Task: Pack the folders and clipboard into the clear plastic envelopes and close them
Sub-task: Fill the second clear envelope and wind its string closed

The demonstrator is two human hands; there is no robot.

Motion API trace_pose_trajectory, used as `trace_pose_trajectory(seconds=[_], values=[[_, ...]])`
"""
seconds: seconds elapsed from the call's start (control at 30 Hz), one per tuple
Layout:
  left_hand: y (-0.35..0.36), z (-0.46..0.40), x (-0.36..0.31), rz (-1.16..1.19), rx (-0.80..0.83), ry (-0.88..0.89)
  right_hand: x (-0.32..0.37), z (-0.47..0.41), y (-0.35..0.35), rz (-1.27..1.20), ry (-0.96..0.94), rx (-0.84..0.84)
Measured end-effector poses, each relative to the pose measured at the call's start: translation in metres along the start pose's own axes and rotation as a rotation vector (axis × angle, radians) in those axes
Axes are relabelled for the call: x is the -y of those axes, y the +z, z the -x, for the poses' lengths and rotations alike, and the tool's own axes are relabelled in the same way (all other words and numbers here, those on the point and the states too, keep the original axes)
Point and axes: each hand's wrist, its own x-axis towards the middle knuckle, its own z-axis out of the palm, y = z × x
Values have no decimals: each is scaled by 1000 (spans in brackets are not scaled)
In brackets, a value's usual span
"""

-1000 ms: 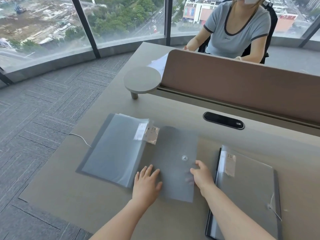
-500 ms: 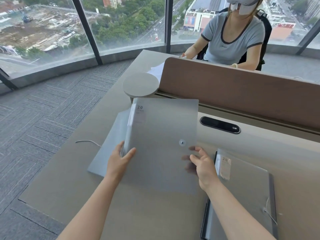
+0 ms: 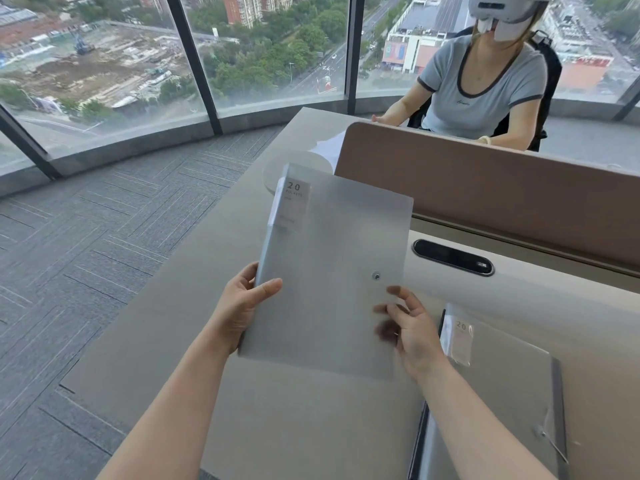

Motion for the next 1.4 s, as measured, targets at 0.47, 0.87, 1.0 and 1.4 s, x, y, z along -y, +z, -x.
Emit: trace_pose_trajectory(seconds=[0.47,0.87,1.0,1.4], values=[[-10,7,80,64,-66,-240,-61,-13,-20,280,150,-137],[-30,19,140,-185,-230,-404,-85,-13,-29,915,249,-7],[-29,16,146,-418,-312,-366,-87,-15,-27,970,254,11],[-3,13,159,-1414,-248,-44,-71,-25,-33,1556,418,75]])
